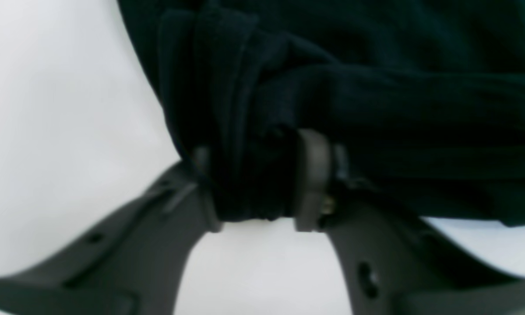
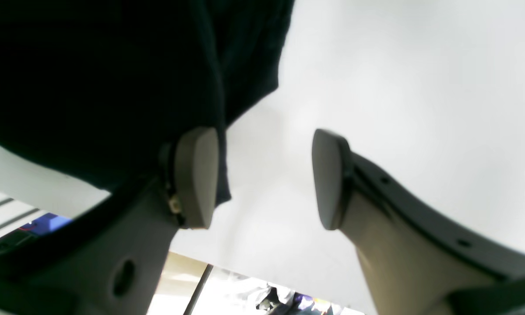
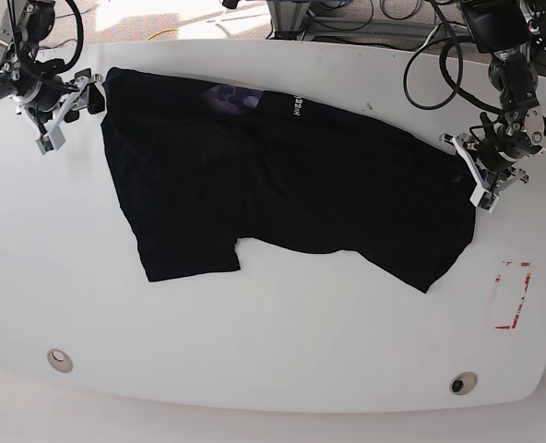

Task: Layout the t-shirt on the table in an organized manner, then fold the t-shirt properly
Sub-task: 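Pull the held shirt edges apart with both grippers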

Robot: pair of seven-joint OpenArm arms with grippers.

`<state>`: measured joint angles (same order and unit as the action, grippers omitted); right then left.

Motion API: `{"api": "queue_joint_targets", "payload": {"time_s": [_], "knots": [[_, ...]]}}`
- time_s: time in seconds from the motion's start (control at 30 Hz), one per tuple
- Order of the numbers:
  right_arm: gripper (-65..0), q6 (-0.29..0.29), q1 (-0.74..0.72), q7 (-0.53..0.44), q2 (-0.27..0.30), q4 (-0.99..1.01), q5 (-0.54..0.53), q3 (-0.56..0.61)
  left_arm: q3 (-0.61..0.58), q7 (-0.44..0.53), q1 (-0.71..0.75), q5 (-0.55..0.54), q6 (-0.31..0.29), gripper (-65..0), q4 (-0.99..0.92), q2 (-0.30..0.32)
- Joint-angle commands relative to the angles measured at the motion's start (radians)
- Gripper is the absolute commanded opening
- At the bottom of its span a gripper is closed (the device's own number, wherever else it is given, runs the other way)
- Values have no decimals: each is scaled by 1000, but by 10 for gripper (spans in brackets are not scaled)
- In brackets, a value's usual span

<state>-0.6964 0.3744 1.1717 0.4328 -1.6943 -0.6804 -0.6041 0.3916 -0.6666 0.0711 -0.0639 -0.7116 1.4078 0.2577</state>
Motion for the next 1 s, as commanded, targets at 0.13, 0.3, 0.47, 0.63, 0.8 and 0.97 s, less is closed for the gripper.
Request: {"api": "queue_joint_targets", "payload": {"time_s": [0.13,0.3,0.47,0.63,0.8,0.97], "knots": [[-317,-2,-13,-17,22,24,-14,-7,0,-86,12,89,14,-510,-11,9],[-314,-2,-12,-11,21,23,-23,-4,4,-86,14,89,14,-511,-9,9],[-209,-2,-7,-9,21,21,-81,17,4,-86,14,89,14,-513,-9,9],[-60,-2,10,-9,27,21,-187,49,4,-86,14,89,14,-513,-9,9],[-54,-2,24,-9,27,21,-266,56,4,-86,14,89,14,-513,-6,9],[-55,-2,24,-9,19,21,-275,57,4,-86,14,91,14,-513,-2,9]]}}
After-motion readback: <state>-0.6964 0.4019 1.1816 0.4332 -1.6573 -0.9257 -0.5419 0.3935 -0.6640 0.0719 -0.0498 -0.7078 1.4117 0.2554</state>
